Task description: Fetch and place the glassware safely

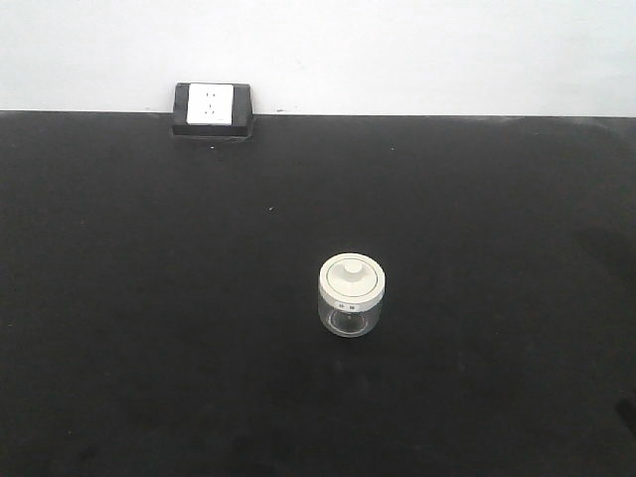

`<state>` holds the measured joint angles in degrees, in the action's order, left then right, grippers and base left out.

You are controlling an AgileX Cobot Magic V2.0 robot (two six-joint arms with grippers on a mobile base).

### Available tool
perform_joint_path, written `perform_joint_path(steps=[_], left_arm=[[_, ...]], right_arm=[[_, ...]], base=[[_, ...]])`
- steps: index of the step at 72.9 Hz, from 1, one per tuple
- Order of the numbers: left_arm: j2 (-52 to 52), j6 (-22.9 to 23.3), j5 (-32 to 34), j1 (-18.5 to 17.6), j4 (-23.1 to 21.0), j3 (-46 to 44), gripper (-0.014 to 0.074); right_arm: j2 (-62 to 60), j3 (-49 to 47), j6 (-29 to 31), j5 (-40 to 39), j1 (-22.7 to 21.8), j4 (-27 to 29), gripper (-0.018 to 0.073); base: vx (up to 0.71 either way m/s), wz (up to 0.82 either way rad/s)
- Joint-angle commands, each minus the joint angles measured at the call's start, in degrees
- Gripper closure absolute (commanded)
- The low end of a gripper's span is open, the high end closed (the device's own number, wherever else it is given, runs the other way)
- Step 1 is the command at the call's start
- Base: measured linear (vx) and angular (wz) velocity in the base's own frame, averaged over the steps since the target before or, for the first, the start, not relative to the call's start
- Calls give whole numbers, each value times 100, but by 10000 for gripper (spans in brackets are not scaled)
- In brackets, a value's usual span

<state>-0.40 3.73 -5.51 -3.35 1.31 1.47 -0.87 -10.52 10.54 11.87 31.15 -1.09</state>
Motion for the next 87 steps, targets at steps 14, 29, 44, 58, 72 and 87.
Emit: perform_joint_path(steps=[14,29,44,58,72,87], left_arm=[[-105,38,652,-33,-43,175,603],[-105,38,604,-33,-43,168,603],[-100,38,604,-33,-43,169,603],[-100,38,604,-33,-43,169,603],[-100,38,604,-33,-43,169,603],[-100,38,604,-33,-43,169,603]], right_arm=[[19,-161,30,-452,-10,-62,567],[19,-161,30,-452,-10,-62,567],[19,-161,30,-452,-10,-62,567],[19,-161,30,-452,-10,-62,567],[19,-161,30,-452,-10,-62,567],[19,-161,30,-452,-10,-62,567]], base=[[0,0],[0,0],[0,0],[0,0],[0,0],[0,0]])
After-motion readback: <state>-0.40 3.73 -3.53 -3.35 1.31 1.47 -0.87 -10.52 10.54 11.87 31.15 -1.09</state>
